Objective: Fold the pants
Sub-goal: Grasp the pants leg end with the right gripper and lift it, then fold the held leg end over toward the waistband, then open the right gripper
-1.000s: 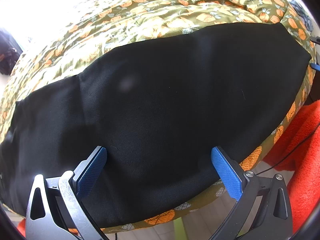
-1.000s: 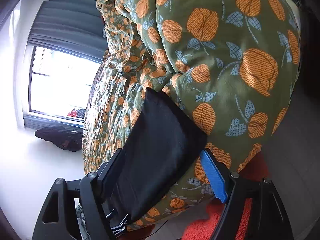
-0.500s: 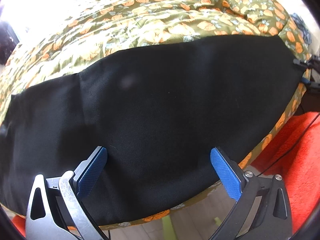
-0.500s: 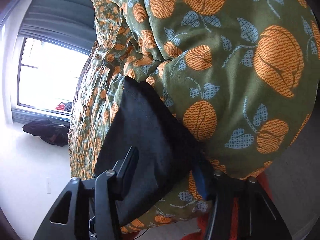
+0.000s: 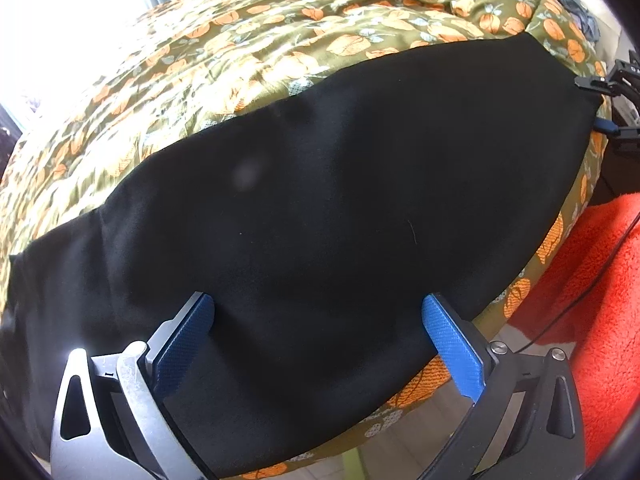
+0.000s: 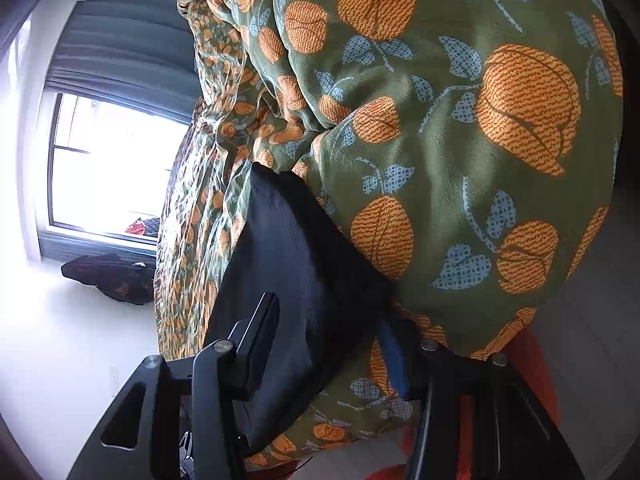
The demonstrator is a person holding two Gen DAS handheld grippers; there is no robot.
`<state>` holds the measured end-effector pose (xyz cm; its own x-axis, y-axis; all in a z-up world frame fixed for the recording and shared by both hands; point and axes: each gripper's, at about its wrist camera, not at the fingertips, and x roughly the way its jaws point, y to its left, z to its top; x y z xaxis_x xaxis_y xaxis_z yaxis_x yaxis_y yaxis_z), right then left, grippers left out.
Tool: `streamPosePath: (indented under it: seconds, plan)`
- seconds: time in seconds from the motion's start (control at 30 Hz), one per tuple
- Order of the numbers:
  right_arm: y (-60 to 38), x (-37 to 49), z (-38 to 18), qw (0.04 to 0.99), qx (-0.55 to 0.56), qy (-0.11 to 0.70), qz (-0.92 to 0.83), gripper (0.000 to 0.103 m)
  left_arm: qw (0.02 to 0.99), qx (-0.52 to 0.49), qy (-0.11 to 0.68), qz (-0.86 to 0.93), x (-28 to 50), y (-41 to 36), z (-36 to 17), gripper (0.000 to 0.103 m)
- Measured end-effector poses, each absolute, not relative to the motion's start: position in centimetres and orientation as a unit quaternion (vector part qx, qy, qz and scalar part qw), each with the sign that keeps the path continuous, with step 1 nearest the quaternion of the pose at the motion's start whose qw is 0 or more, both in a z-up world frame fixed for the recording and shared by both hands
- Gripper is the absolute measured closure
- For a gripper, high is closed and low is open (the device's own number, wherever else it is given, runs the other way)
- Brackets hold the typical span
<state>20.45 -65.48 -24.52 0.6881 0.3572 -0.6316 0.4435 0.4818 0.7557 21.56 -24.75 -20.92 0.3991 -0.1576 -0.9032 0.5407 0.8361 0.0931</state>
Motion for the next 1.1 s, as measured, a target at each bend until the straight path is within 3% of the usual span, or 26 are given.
streamPosePath:
  seconds: [0.57,0.63,0.67,0.7,0.77,0.93,1.1]
  plan:
    - [-66.0,19.9,-24.8,0.741,0.534,0.407,-0.015,0.052,0.815,0.194,0.503,-0.214,21.9,-25.2,-21.7,0.001]
    - [-65.4,20.7,-24.5,0.756,0.496,0.427,-0.024,0.061,0.816,0.195,0.501,-0.212,21.7,-25.2,-21.7,0.001]
    - [-65.2,21.0,-24.2,0.764,0.474,0.436,-0.029,0.077,0.817,0.196,0.499,-0.212,21.6,-25.1,-21.8,0.001]
    - [-64.9,21.0,-23.8,0.772,0.462,0.437,-0.029,0.08,0.818,0.197,0.498,-0.212,21.5,-25.1,-21.8,0.001]
    - [-64.1,21.0,-21.9,0.791,0.436,0.427,-0.021,0.086,0.818,0.198,0.497,-0.213,21.4,-25.0,-22.0,0.001]
    - [-59.7,21.0,-13.0,0.846,0.365,0.385,0.045,0.088,0.809,0.171,0.513,-0.231,22.2,-23.8,-21.1,0.0]
    - [-51.7,21.7,-3.2,0.878,0.313,0.334,0.143,0.087,0.828,0.074,0.514,-0.209,24.4,-15.9,-16.0,0.002]
